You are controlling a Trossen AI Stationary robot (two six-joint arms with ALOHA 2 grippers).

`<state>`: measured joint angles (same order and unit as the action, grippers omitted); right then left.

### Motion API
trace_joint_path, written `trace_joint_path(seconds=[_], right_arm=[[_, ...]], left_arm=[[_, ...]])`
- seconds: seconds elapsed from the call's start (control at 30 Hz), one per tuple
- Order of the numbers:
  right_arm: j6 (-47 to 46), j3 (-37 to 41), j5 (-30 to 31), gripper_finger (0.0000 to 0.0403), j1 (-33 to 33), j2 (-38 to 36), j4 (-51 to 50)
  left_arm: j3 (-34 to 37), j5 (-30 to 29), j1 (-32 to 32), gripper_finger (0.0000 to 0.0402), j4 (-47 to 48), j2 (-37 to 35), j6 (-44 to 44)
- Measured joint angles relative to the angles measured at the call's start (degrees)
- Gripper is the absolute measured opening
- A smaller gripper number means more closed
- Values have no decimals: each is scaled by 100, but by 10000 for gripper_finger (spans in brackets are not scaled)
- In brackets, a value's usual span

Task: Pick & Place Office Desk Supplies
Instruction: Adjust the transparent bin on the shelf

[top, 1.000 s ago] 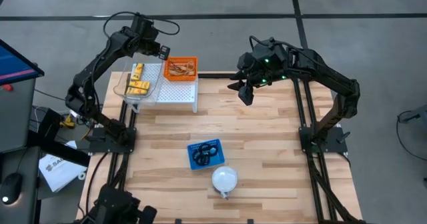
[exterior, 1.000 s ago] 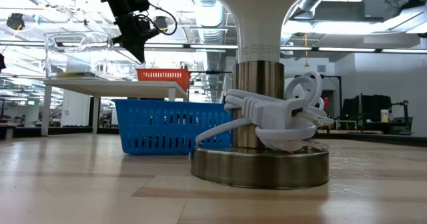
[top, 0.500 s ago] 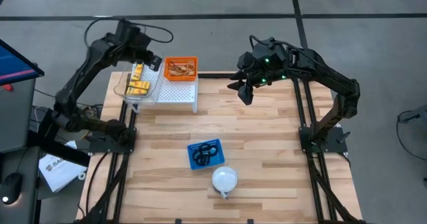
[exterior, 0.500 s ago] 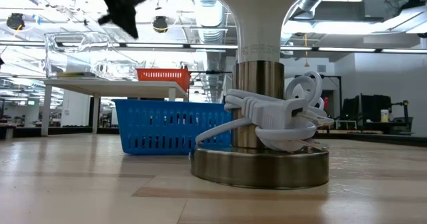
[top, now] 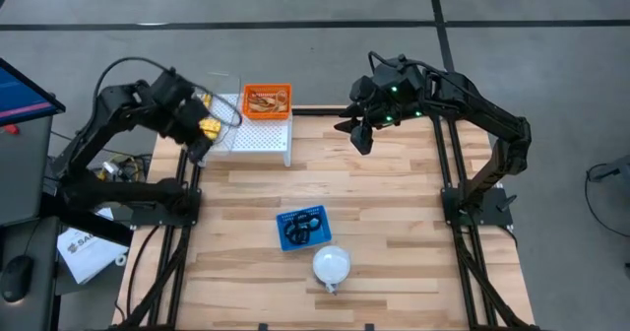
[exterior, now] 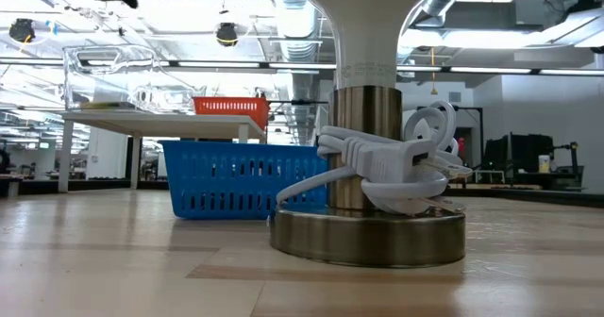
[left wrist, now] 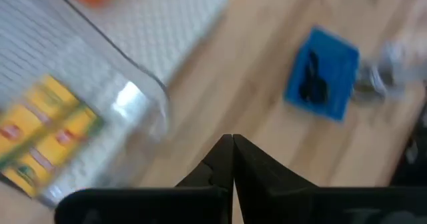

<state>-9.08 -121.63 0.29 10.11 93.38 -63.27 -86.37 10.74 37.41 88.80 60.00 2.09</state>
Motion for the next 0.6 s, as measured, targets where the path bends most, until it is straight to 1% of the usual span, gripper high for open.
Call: trace_joint_path(seconds=[0.07, 0.13, 0.27, 0.37, 0.6], right_arm=[[0, 0, -1, 166, -2, 0, 10], [2, -1, 0, 166, -20, 0, 46], [2, 0, 18, 166, -85, 0, 106], [2, 1, 153, 166, -155, 0, 106], [-69, 0, 173, 166, -229, 0, 94]], left_arm=[[0, 1, -257, 0, 170, -6, 137], [2, -15, -472, 0, 88, -15, 305], [111, -301, -749, 0, 104, 96, 447], [401, -533, -794, 0, 95, 227, 452], [1074, -660, -792, 0, 99, 450, 437]])
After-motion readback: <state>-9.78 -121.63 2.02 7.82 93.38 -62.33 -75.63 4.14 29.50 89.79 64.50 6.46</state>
